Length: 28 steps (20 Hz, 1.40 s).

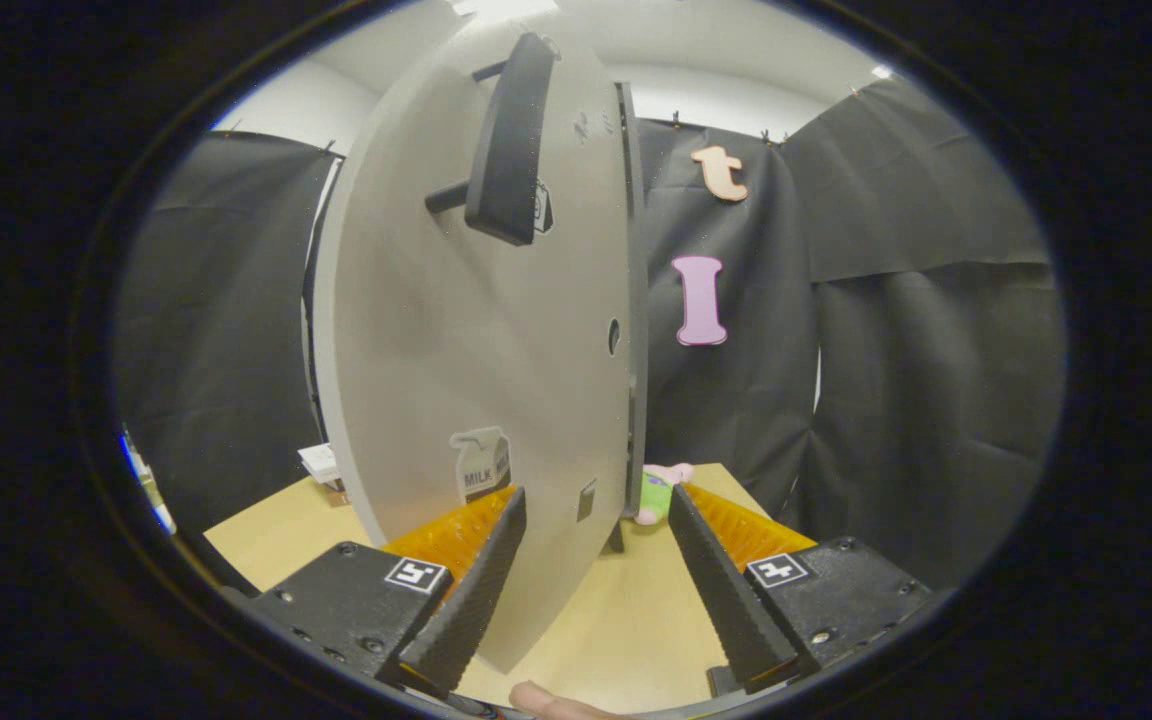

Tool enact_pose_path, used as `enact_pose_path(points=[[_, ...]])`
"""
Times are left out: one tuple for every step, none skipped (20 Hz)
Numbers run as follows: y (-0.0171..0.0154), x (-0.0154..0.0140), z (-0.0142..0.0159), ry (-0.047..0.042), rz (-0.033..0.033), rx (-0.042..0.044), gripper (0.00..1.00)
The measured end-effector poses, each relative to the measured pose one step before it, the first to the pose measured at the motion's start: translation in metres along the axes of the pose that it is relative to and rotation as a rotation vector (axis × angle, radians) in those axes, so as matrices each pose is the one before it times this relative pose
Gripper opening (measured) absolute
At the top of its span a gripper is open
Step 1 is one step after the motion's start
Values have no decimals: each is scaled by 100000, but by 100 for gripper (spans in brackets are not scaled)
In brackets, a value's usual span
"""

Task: Open the shoe cabinet door, grab the shoes and put them into the shoe cabinet, then close the shoe cabinet door.

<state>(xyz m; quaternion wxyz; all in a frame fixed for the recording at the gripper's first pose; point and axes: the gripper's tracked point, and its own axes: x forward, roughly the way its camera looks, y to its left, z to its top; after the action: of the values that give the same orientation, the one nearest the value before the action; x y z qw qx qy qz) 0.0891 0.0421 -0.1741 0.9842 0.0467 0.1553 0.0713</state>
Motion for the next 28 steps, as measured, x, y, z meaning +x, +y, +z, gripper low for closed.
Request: enact_pose_path(points=[[506,247,-132,486,399,338,95],[588,101,-176,263,421,-16,95],[472,85,-102,200,329,-22,95],[492,74,-123,148,412,16,95],[458,178,0,6,452,49,95],[437,262,-197,440,403,34,95],[471,130,-251,916,678,-11,95],[515,129,-323,538,690,119,95],[622,173,-156,296,894,-79,95],[661,196,-153,224,887,-400,95],[647,180,-87,210,850,-741,95],[754,267,-152,-25,1095,-1584,95],[902,364,23,-220,1526,-1475,95],[1190,328,-99,-11,2404,-881,95],[1332,493,9,-354,3170,-87,95],[1419,773,-176,-380,3769,354,95],[1361,1141,4,-979,3573,78,95],[1160,922,-108,81,3200,-634,95],[659,663,-439,608,792,229,95],[157,315,-329,-446,-652,900,95],[135,116,60,-917,-380,483,96],[325,-15,-142,92,-368,-567,96],[103,-255,21,509,-4,-845,95],[84,-296,5,-202,126,-151,96],[-14,-460,111,-559,-354,71,96],[25,-856,184,-1040,-538,-150,96],[-138,-782,322,-1471,-922,-278,96],[-103,-605,517,-1630,-1458,-356,96]])
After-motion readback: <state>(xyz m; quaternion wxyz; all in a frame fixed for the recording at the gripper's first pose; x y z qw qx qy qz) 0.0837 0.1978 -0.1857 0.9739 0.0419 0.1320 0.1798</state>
